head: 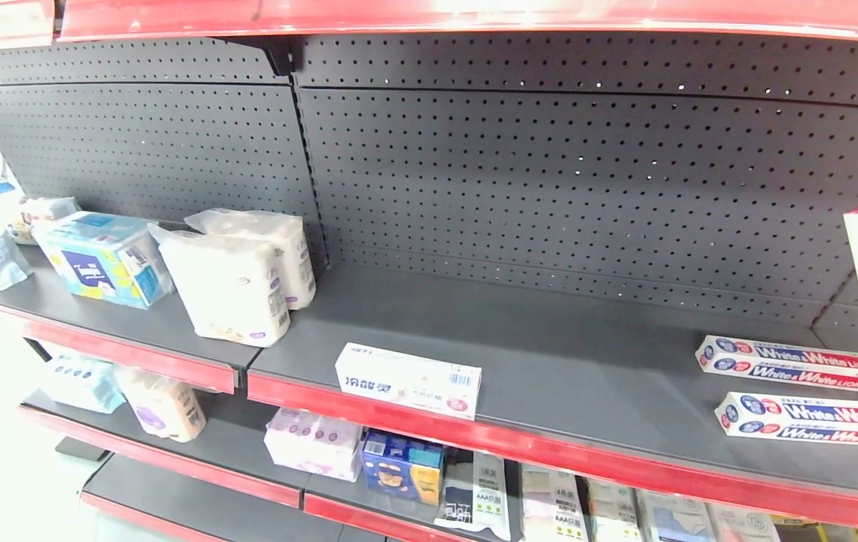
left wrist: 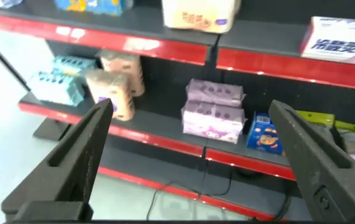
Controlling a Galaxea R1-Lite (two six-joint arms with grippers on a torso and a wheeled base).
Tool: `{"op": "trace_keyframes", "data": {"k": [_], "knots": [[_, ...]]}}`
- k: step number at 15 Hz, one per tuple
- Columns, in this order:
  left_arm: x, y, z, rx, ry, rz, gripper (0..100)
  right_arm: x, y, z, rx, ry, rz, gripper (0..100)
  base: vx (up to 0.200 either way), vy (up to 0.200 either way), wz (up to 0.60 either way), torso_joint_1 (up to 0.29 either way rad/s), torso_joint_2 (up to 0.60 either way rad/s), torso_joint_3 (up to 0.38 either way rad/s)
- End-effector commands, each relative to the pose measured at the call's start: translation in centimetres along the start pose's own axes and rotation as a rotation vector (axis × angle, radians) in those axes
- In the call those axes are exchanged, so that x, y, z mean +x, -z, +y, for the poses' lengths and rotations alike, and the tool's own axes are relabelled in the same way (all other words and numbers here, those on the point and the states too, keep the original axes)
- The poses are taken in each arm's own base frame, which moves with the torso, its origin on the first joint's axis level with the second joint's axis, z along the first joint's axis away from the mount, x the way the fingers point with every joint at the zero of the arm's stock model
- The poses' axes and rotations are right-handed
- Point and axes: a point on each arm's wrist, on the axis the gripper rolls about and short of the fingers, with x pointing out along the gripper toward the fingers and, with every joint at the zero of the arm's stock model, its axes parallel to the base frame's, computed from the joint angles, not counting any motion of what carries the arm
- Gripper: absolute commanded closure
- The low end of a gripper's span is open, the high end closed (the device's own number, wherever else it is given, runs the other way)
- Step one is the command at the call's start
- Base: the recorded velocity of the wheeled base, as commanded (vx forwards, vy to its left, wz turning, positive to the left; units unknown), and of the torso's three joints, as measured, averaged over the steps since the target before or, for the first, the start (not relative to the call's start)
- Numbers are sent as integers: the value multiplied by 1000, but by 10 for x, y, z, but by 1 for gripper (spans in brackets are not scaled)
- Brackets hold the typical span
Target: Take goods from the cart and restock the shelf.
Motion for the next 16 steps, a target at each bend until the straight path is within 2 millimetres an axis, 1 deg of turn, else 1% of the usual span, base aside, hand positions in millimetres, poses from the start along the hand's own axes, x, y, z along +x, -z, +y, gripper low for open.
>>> {"op": "trace_keyframes", "data": {"k": [1,4,5,7,10,12,13,15,16], "knots": [[1,0,-1,-2,-32,21,0,-1,-2,-1,0,6,-10,100,0,0,0,0,0,0],[-2,1,-2,-51,-140,-7,0,-1,-3,-1,3,9,-14,100,0,0,0,0,0,0],[-5,2,-2,-78,-135,-47,0,0,-3,-1,4,6,-10,100,0,0,0,0,0,0],[-10,4,-3,-91,-96,-114,0,-1,-3,-1,5,7,-12,100,0,0,0,0,0,0],[-10,5,-4,-122,-40,-113,0,-1,-4,-2,5,11,-14,100,0,0,0,0,0,0],[-9,7,-8,-85,119,-109,0,-1,-4,-2,7,9,-14,100,0,0,0,0,0,0],[-8,7,-8,-64,142,-123,0,-1,-4,-2,8,9,-14,100,0,0,0,0,0,0],[-7,9,-8,-49,125,-122,0,1,-4,-2,15,6,-9,100,0,0,0,0,0,0],[-5,12,-7,-37,72,-125,0,1,-4,-2,16,5,-7,100,0,0,0,0,0,0]]}}
